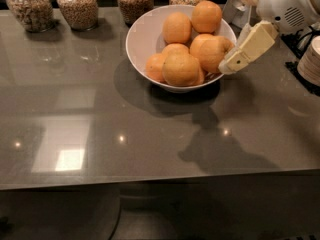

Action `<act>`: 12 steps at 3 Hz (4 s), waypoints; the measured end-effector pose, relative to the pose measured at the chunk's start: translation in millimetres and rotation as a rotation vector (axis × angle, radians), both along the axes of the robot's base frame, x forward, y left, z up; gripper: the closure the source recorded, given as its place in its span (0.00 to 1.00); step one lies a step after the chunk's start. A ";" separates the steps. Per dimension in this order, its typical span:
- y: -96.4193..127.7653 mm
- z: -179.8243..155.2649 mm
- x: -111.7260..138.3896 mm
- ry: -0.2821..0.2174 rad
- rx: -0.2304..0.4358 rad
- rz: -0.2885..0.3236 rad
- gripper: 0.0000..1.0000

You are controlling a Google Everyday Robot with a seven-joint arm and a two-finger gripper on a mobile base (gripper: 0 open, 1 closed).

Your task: Pick orange from white bowl

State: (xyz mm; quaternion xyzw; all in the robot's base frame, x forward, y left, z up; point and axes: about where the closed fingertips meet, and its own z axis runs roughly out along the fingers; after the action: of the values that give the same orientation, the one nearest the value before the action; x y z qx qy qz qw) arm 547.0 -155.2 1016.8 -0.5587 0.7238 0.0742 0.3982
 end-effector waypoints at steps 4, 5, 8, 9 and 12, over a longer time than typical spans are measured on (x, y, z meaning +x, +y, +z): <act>-19.9 -44.5 30.3 0.033 -0.064 -0.132 0.20; -23.4 -50.6 40.4 0.043 -0.054 -0.151 0.42; -16.5 -74.1 58.5 0.090 -0.047 -0.145 0.30; -13.4 -81.9 64.5 0.102 -0.042 -0.144 0.32; -11.5 -85.7 71.6 0.061 -0.028 -0.154 0.88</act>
Offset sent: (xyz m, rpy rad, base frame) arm 0.0185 -0.0163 -0.0401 -0.0987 0.0214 -0.1083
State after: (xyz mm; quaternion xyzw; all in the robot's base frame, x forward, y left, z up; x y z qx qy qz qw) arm 618.6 -166.7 931.1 -0.5043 0.7774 0.0501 0.3726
